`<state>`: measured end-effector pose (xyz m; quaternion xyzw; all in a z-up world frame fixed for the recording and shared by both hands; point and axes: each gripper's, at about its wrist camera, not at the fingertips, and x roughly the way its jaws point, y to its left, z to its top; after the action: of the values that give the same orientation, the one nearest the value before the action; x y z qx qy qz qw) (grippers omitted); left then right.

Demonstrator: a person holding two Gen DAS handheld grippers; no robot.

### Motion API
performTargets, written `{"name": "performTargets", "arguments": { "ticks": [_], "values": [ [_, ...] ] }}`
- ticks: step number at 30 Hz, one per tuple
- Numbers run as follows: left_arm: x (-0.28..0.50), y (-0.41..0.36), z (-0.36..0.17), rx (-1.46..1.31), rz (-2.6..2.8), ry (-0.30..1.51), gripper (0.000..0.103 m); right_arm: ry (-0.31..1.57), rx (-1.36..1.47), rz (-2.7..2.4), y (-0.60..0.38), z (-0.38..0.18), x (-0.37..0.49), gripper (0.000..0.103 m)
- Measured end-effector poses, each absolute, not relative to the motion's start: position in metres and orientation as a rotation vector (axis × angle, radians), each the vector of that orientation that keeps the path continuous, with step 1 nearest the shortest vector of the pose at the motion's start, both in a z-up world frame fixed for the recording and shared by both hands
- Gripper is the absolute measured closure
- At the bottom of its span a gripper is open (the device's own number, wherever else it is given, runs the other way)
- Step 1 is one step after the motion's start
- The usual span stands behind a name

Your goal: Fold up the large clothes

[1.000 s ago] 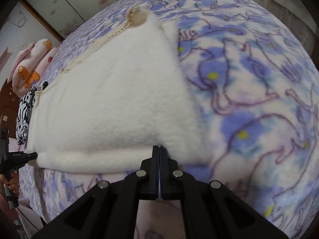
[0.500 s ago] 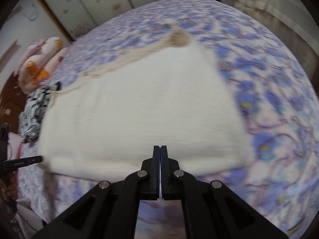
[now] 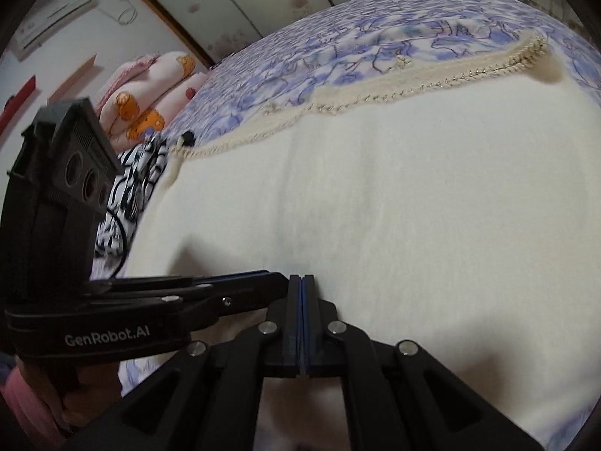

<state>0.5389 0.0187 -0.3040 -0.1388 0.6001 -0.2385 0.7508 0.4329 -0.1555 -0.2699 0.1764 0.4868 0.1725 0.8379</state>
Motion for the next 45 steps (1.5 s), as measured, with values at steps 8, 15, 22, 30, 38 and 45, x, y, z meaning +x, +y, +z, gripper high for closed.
{"name": "performTargets", "arguments": {
  "ticks": [8, 15, 22, 30, 38, 45],
  "values": [
    [0.604, 0.008, -0.319, -0.352, -0.442, 1.226, 0.099, 0.997, 0.367, 0.372, -0.167, -0.281, 0.500, 0.103],
    [0.641, 0.018, -0.323, -0.375, -0.310, 1.172, 0.102, 1.014, 0.387, 0.316, -0.184, -0.293, 0.561, 0.103],
    [0.650, 0.053, -0.323, -0.447, -0.304, 1.173, 0.102, 0.958, 0.331, 0.219, -0.249, -0.276, 0.580, 0.103],
    [0.651, 0.135, -0.314, -0.488, -0.168, 1.096, 0.102, 0.920, 0.270, 0.075, -0.322, -0.265, 0.584, 0.103],
    [0.655, 0.196, -0.301, -0.427, 0.059, 1.042, 0.102, 0.896, 0.261, -0.163, -0.363, -0.269, 0.574, 0.103],
    [0.660, 0.219, -0.306, -0.350, 0.155, 1.045, 0.102, 0.873, 0.332, -0.361, -0.393, -0.268, 0.559, 0.103]
  ]
}}
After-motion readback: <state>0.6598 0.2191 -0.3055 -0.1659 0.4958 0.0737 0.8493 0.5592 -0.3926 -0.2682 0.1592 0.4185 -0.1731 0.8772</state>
